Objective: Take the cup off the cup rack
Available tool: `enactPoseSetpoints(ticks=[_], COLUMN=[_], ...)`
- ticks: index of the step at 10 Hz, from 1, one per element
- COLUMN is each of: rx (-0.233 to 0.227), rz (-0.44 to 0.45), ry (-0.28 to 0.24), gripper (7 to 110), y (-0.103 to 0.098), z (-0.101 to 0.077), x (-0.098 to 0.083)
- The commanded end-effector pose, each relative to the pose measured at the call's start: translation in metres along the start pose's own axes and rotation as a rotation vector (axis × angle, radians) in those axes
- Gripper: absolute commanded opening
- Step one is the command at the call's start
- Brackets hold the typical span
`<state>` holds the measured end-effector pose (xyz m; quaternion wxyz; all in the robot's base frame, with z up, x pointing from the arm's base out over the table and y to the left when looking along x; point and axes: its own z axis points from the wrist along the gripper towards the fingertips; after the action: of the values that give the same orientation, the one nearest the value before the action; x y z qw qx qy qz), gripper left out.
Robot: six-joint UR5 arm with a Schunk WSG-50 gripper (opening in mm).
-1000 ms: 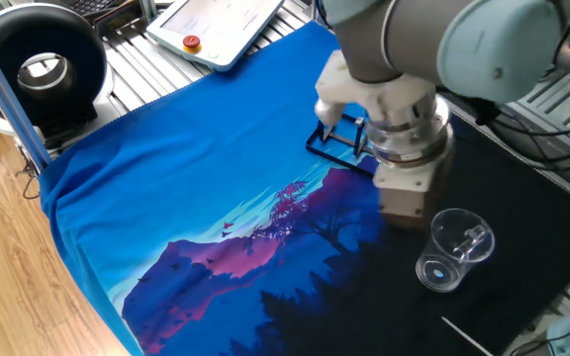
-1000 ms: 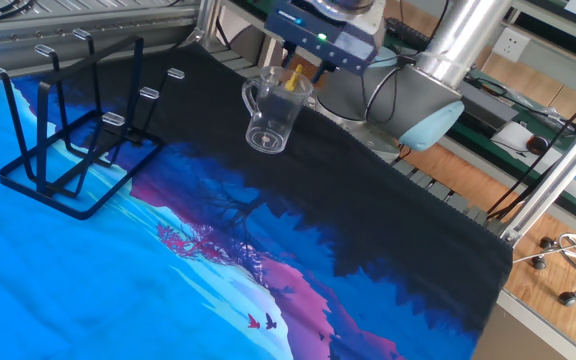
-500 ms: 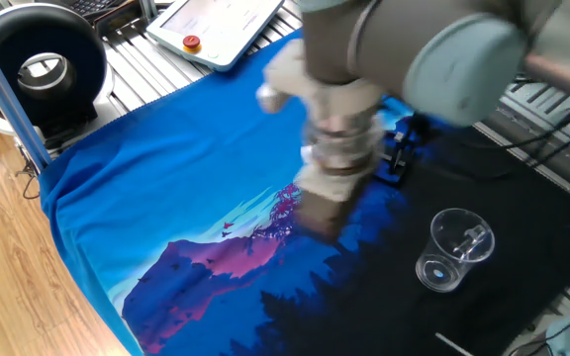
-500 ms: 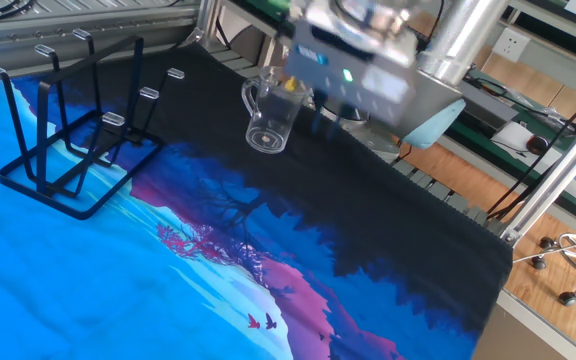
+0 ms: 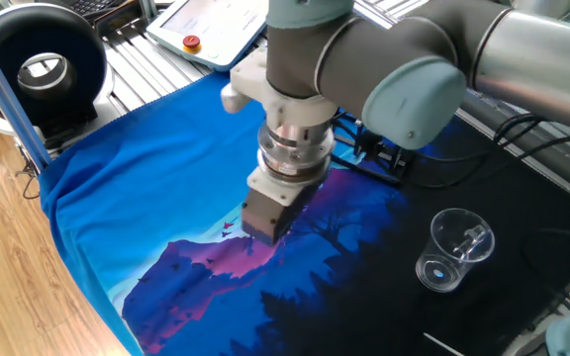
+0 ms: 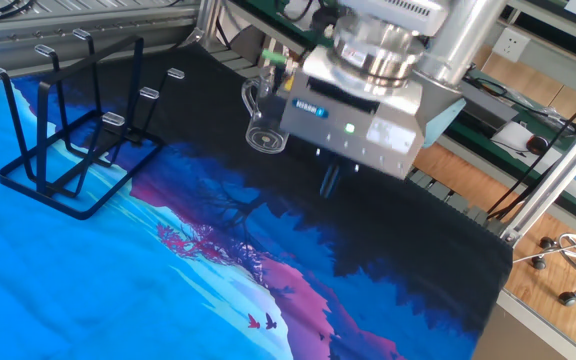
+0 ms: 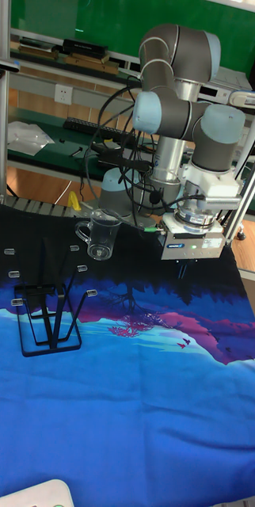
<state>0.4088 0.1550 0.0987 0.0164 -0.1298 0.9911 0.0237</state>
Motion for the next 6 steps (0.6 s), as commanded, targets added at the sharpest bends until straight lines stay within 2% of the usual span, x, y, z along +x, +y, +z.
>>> enactPoseSetpoints(ticks=[1, 2, 3, 4, 5, 6], rx=[0.046, 0.04, -0.001, -0.002, 0.02, 0.014], rz=[0.073, 0.09, 0.123, 0.134, 0.12, 0.113], ry=[-0.072, -0.107, -0.127, -0.135, -0.137, -0.128], gripper=[7, 7, 7, 7, 7, 7], y=[-0.014, -0.014, -0.005, -0.011, -0.025, -0.025], z=[-0.003, -0.01, -0.013, -0.012, -0.01, -0.009], x=[-0.018, -0.022, -0.024, -0.023, -0.019, -0.016])
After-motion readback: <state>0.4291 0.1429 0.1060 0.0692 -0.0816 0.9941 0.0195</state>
